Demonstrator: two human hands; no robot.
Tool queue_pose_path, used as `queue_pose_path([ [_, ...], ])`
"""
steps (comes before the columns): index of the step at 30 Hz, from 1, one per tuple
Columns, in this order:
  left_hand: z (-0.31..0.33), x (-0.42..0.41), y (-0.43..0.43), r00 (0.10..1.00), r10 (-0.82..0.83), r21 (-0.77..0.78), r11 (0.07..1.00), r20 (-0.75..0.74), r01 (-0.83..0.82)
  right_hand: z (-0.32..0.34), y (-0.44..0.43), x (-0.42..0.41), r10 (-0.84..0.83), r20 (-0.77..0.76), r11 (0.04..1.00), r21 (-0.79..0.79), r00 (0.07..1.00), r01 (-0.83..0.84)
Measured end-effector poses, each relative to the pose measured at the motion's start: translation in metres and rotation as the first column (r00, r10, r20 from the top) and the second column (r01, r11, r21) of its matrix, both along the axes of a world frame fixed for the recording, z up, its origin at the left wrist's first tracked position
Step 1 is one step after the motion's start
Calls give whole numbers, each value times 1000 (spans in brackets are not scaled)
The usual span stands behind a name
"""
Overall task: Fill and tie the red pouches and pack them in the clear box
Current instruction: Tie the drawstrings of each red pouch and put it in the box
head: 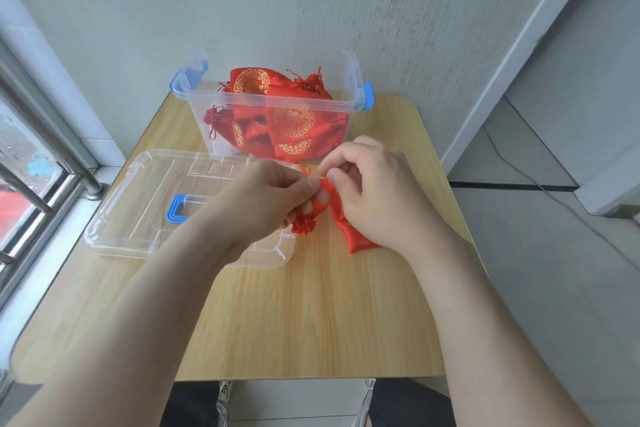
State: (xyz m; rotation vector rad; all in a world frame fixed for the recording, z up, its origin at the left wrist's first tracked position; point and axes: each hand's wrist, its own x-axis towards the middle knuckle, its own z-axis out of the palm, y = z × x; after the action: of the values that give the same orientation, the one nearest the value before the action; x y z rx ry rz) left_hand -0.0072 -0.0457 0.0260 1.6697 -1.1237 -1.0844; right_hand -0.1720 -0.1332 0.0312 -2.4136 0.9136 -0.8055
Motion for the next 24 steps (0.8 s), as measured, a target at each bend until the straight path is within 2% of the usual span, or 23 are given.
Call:
queue_pose_path([
  [6,2,1,2,999,-14,-6,1000,-45,14,4,10,2,127,68,986,99,990,-134],
  [12,6,7,2,987,-16,22,1000,-159,19,-10,2,9,85,141,994,-87,986,-73],
  [16,11,4,-1,929,35,53,998,-368,-17,-16,1,11,110,95,986,-134,989,-97],
  [18,12,4,-2,903,74,53,997,-423,-57,-18,-1,12,86,46,986,-150,995,-78],
  [21,9,8,1,926,160,48,987,-343,-153,-15,0,11,50,-28,995,-85,998,-52],
  [24,7,10,3,959,269,-5,963,-86,-270,-10,3,10,31,1,997,70,1000,-31],
])
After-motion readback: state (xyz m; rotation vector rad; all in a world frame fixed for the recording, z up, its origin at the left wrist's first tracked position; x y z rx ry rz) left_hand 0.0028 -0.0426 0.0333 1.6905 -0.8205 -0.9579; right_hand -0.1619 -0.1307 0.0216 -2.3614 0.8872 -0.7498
